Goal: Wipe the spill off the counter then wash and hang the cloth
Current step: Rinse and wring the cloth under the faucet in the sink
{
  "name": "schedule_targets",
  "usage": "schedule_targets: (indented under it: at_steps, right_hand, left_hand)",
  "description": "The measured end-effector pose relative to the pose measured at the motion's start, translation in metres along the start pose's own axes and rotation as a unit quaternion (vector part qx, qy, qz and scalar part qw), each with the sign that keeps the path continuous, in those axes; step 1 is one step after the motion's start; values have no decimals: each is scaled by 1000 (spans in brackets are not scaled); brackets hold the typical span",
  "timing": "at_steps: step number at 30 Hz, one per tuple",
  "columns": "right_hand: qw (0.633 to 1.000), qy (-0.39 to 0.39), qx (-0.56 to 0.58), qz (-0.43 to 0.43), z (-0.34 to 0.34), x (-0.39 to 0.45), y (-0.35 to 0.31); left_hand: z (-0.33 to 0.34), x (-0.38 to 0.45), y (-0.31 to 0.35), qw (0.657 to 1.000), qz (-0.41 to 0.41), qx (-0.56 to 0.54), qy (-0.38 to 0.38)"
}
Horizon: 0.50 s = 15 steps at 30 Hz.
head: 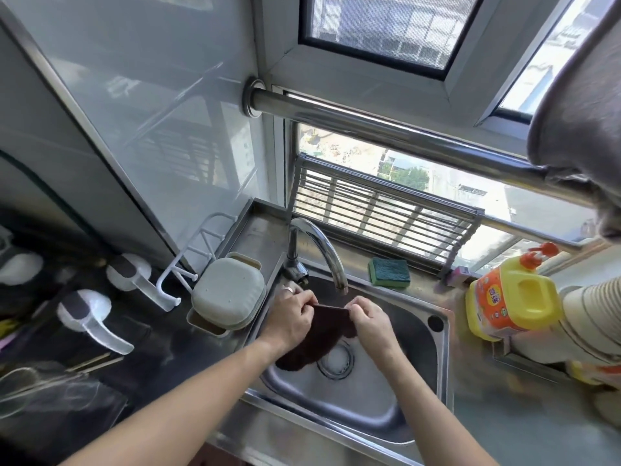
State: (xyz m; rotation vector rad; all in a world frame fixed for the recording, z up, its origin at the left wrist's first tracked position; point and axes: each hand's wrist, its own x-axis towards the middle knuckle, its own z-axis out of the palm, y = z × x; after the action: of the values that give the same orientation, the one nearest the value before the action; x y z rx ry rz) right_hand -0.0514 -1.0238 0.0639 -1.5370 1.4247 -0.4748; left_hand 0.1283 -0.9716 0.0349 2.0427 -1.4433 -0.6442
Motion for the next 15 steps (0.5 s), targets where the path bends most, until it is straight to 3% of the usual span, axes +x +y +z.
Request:
schedule_targets:
  at_steps: [2,7,11,15]
  right_hand:
    - [994,-73,74,44,3,-3,-3]
    - [974,-126,152,109,23,-2,3]
    - [948,-230,192,108,30,-10,6]
    - [932,-229,261,101,36,-19,-2]
  left_hand:
    - [3,1,-3,999,7,27,21]
    - [9,-4,-1,999,-5,-52,-10]
    - [13,-18,-1,994,9,-110,14]
    - [6,-29,-1,987,5,-153,59]
